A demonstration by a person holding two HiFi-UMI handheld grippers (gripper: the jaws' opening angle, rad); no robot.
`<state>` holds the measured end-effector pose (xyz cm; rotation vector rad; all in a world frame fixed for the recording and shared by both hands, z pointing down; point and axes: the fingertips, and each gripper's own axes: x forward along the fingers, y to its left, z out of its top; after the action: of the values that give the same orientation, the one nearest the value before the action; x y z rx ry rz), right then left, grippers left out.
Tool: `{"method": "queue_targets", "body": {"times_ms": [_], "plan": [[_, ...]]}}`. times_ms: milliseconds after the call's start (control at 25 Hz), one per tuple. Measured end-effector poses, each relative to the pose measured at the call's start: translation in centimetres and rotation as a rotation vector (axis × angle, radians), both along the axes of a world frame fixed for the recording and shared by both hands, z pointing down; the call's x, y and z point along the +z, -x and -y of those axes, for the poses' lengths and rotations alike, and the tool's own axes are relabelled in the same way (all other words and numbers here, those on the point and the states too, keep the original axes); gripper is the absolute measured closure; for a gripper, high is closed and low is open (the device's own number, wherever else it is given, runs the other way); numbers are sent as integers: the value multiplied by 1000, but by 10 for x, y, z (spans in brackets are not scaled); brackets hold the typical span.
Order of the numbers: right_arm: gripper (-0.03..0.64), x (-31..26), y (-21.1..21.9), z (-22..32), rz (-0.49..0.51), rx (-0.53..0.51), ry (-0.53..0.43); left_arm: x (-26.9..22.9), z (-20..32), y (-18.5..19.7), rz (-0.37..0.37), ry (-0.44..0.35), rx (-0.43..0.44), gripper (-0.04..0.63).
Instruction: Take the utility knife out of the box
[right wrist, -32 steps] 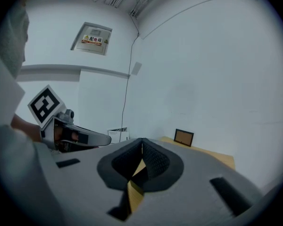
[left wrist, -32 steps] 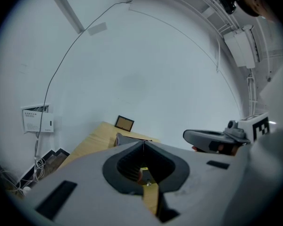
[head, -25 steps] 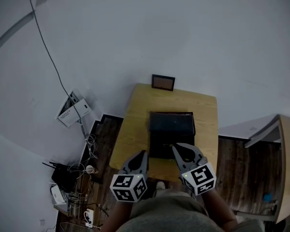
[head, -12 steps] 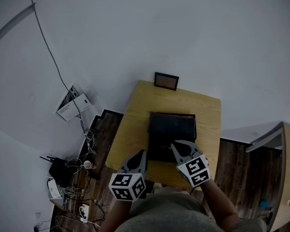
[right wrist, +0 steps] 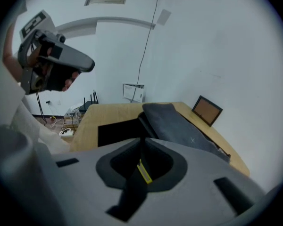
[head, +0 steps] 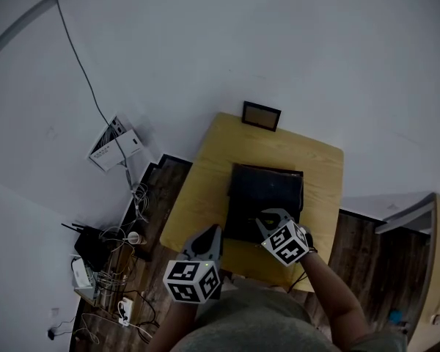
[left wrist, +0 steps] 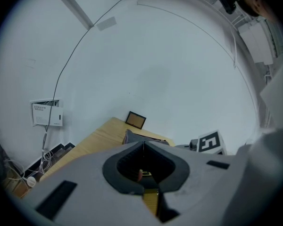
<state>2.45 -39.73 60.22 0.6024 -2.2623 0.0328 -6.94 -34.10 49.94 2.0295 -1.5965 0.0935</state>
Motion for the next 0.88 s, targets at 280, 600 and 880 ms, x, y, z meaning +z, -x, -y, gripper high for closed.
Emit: {"method": "queue_targets", "body": {"times_ms": [280,600,880], "plan": [[513,46,6,-7,-146,-139,75,1,0,0,6,8,-4,591],[505,78,9,-5,-240,-191,140,0,3,7,9,11,-9,591],[506,89,10,-4,-260,-191,181,-1,7,13,6,7,-20,591]]}}
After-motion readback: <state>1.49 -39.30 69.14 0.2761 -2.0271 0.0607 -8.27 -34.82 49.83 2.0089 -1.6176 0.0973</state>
